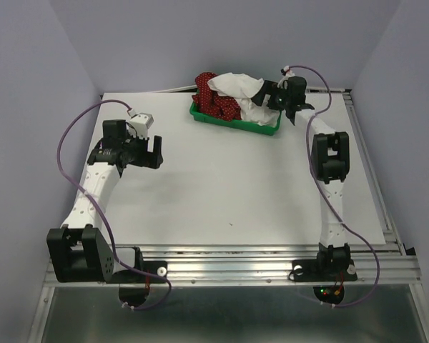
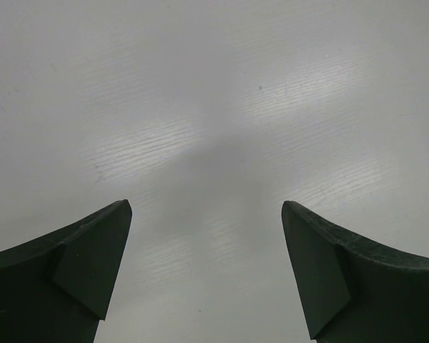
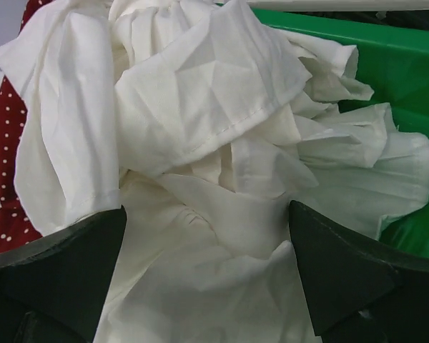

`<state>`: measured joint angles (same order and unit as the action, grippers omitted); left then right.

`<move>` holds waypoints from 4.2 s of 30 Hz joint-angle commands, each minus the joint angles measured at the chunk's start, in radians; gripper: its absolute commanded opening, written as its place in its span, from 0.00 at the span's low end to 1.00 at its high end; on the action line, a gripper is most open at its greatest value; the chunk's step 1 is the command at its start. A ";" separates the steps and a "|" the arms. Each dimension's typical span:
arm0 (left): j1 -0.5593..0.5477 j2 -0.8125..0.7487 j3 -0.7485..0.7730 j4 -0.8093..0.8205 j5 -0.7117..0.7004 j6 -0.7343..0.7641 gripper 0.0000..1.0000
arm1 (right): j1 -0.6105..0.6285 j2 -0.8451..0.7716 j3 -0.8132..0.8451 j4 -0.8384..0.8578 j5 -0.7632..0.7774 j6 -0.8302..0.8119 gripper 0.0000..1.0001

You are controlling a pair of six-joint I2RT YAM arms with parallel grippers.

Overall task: Fold and stack the skirts
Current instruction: Grab the skirt from the pile, then move the skirt to the center of the board, then flatten the skirt out

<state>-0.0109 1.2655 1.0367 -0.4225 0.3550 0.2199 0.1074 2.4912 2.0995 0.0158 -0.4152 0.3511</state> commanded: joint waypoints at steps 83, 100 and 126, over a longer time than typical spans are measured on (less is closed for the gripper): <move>-0.523 0.647 0.459 0.122 0.078 0.240 0.58 | 0.012 -1.190 -0.929 -0.919 0.032 -1.034 0.89; -0.521 0.358 -0.111 0.019 -0.128 0.383 0.00 | 0.012 -1.117 -0.926 -1.067 -0.122 -1.087 0.64; -0.555 0.546 0.526 -0.012 0.236 0.268 0.34 | 0.098 -1.175 -1.047 -0.856 -0.160 -0.980 0.41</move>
<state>-0.5350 1.7599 1.4960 -0.4404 0.4847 0.5537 0.1921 1.3548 1.1038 -0.8738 -0.5850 -0.6239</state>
